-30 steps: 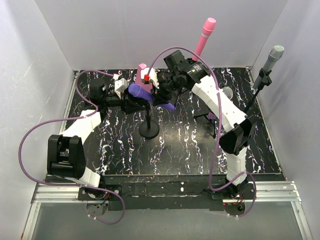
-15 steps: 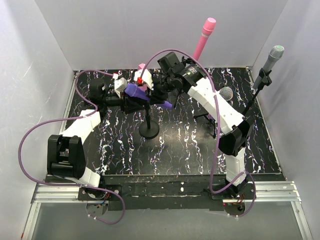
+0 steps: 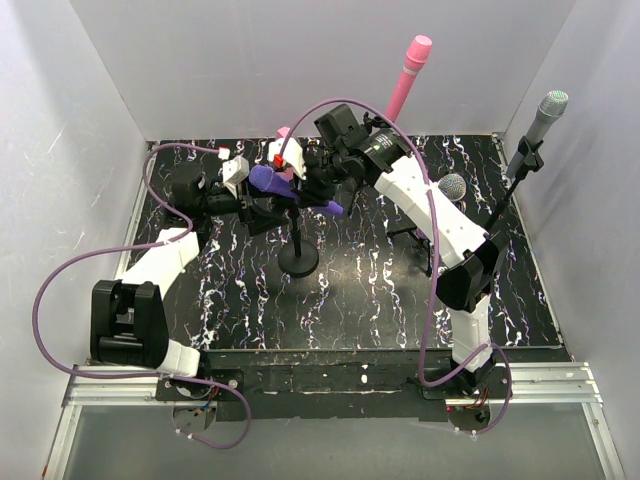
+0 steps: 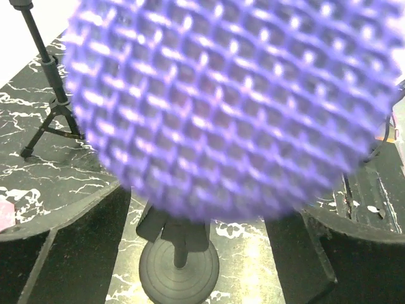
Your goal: Attach the microphones to the stand
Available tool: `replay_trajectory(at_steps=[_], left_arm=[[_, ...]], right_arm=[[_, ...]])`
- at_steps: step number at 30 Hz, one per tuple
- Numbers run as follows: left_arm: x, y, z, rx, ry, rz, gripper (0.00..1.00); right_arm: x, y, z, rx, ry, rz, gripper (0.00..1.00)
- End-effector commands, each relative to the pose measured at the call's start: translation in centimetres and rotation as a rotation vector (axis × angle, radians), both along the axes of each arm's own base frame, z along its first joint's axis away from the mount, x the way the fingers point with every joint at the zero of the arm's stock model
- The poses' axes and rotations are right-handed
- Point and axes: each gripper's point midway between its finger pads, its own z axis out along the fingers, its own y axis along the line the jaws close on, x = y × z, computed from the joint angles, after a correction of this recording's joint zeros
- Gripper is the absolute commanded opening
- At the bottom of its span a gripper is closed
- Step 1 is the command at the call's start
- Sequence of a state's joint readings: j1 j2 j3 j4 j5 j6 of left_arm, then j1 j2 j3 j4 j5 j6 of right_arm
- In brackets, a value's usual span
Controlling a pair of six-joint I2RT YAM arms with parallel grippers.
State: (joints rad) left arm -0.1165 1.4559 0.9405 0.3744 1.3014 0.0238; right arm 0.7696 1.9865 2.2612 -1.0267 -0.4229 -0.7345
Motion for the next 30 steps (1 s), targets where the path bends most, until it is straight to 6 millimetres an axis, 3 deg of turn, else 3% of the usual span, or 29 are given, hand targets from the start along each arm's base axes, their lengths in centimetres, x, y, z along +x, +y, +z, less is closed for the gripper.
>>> replay_trajectory(at_steps=[1, 6, 13, 16, 20, 22, 25, 30], left_arm=[[-0.6, 0.8, 2.0, -0.027, -0.062, 0.021, 0.86], [-0.3, 1.0, 1.5, -0.026, -0.052, 0.021, 0.9], [0.6, 0.6, 0.5, -0.036, 0.008, -0.008, 0.81], [0.6, 0.3, 0.1, -0.036, 0.028, -0.023, 0.67], [0.7, 0.2, -0.5, -0.027, 0.044, -0.034, 0.23], [0.6, 0.2, -0.4, -0.026, 0.036, -0.033, 0.11], [0.5, 0.3, -0.1, -0.027, 0.027, -0.032, 0.04], [0.5, 0.2, 0.2, -0.037, 0.031, -0.03, 0.05]], right_arm=[[-0.2, -1.1, -2.4, -0.077, 0.044, -0.014, 0.01], [-0.2, -1.0, -2.3, -0.07, 0.046, -0.012, 0.01], [-0.3, -0.9, -2.2, -0.064, 0.05, -0.008, 0.01], [-0.2, -0.8, -2.1, -0.062, 0.055, -0.009, 0.01], [-0.4, -0.6, -2.5, -0.068, 0.073, -0.001, 0.01], [-0.5, -0.7, -2.9, -0.08, 0.082, 0.002, 0.01], [-0.6, -1.1, -3.7, -0.114, 0.088, 0.005, 0.01], [-0.6, -1.2, -4.4, -0.136, 0.098, 0.005, 0.01]])
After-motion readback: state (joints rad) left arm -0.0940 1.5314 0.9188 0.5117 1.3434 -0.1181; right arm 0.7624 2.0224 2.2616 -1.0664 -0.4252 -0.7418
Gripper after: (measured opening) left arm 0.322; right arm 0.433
